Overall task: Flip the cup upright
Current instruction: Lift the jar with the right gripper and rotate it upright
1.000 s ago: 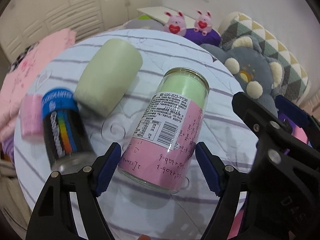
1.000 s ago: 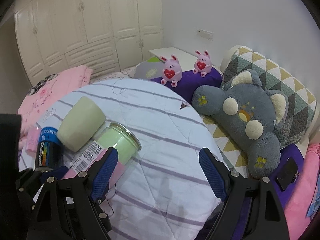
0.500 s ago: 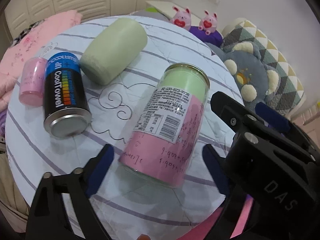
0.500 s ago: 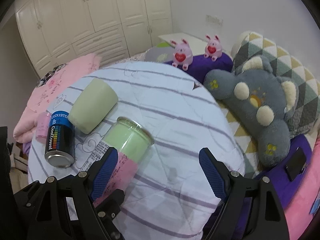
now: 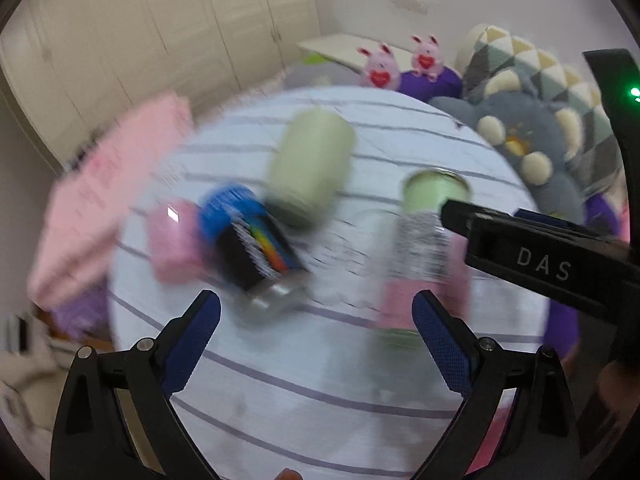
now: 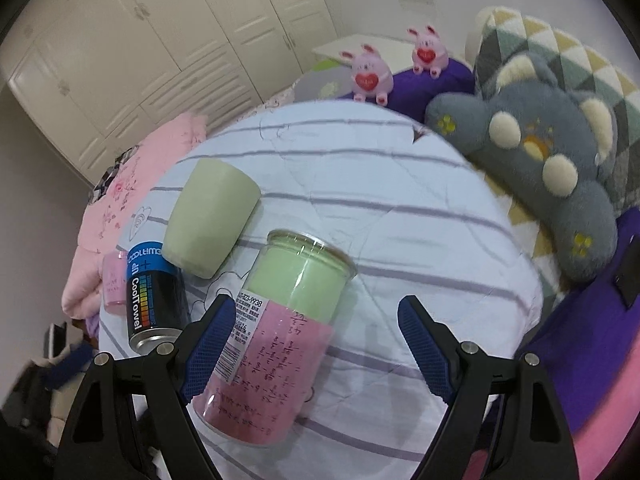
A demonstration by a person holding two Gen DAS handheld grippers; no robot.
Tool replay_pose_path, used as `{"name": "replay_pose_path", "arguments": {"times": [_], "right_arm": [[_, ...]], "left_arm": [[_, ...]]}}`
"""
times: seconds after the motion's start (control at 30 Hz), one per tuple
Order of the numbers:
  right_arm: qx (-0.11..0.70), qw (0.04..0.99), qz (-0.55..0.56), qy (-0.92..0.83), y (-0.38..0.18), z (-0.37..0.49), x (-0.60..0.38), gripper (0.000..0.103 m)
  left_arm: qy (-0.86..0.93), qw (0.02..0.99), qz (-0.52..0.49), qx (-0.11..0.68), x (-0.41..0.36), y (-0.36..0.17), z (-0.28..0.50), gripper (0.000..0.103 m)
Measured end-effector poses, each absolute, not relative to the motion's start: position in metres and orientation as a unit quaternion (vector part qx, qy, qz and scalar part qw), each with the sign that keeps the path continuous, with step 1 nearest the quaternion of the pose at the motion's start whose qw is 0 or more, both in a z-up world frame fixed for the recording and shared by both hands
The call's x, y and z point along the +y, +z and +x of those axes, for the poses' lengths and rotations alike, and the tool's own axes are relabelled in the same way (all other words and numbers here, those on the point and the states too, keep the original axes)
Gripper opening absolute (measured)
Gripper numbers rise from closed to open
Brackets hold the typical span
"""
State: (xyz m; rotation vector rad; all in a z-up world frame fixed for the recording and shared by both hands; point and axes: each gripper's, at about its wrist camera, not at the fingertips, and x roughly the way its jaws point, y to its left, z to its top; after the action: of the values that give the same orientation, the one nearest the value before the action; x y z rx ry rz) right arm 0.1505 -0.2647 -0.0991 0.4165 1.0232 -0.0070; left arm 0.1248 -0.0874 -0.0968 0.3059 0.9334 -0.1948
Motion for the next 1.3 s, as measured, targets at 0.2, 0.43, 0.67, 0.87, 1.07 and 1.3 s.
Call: {"name": "replay_pose_path", "arguments": {"times": [0.2,0.43,0.67,0.87,1.07,1.3], "right_arm": [[0.511,0.820,0.256,0.009,-0.119,0.166,-0.268,0.085],[0.535,0.794,0.286,0.034,-0.138,0.187,-0.263,0.097],[0.529,0.792,0.298,0.063,-0.147,0.195,-0.262,0.095],[0.507,0.822,0.247,0.077,-0.131,0.193,-0.253,0.080],[0.456,0.875,0.145,0.076,-0.101,0.183,-0.235,0.079],[0.405,0.909,0.064,0.068,-0.081,0.181,-0.221,0.079]], "left_arm": [[-0.112,0.876,0.142,0.446,-0.079,-0.098,0.144,0.101],[-0.126,0.865,0.145,0.463,-0.082,-0.114,0.159,0.101],[-0.134,0.864,0.138,0.465,-0.077,-0.119,0.165,0.101],[-0.140,0.863,0.130,0.468,-0.076,-0.119,0.163,0.101],[-0.135,0.864,0.122,0.469,-0.074,-0.118,0.161,0.101],[-0.141,0.862,0.107,0.475,-0.075,-0.119,0.156,0.101]]}}
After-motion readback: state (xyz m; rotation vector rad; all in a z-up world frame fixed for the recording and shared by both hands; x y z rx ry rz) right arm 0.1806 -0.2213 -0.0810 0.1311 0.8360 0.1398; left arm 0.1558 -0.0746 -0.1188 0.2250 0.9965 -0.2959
